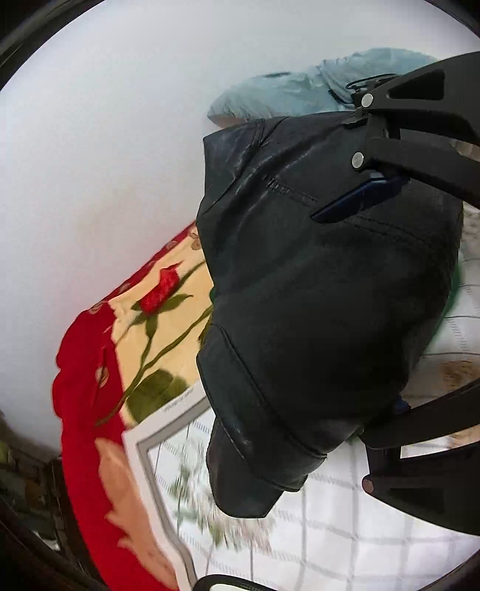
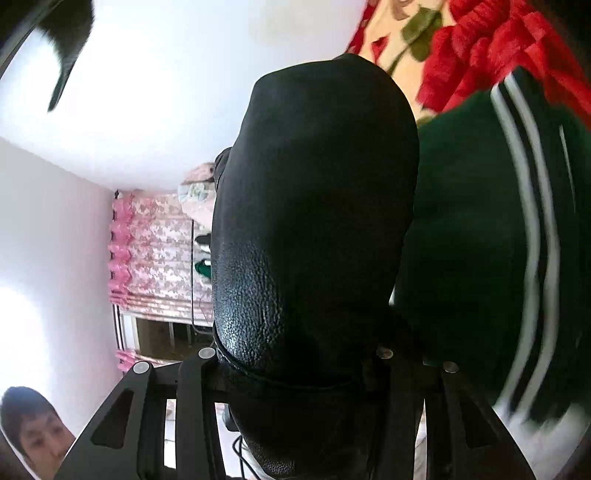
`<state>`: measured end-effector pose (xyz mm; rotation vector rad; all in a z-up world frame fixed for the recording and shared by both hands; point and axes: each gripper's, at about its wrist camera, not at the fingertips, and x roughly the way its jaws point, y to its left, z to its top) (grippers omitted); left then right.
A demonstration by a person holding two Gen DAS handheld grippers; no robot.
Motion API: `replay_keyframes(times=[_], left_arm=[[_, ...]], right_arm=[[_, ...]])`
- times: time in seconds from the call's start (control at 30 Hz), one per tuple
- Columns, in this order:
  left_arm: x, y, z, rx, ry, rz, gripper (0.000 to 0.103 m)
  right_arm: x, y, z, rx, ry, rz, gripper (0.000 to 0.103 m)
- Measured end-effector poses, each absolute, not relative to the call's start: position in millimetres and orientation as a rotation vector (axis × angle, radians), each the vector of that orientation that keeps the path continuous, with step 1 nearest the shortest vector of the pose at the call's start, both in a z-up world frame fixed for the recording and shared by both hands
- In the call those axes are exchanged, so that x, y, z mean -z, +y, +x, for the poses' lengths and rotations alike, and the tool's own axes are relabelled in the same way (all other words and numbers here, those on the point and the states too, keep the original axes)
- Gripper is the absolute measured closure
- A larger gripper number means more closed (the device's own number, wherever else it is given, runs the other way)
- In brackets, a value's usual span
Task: Fold large clothes
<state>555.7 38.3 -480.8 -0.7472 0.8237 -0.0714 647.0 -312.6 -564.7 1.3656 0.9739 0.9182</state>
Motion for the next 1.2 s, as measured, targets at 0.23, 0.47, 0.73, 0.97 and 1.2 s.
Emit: replay_keyframes(times=[0.23,0.47,0.73,0.97,1.2], left_arm=[[539.4,14.1,588.7,0.062,0.945,-0.652,0.027],[530.0,4.7,584.3,0.051,1.008,-0.507,0.027],[481.3,-5.4,552.1,-0.073,1.011,-0.142,0.003],[408.0,-8.5,498.3,-0.076,0.957,0.000,0.002],[316.1,-1.1,430.9,-0.048,0.914,0.035,0.002]], right_arm=[[666.2,-350.5,703.2,-0.803,1.129,1.436,0.057],[634.7,-362.1,694.9,-0.557,1.259,1.188,0.029],[519.7,-313.9,634.0,-0.055,1.269,0.415,0.000],[456.5,-261.6,544.8,0.204,1.194,0.203,0.000],[338.4,-231.5,447.4,0.314,1.108,0.194,0.000]])
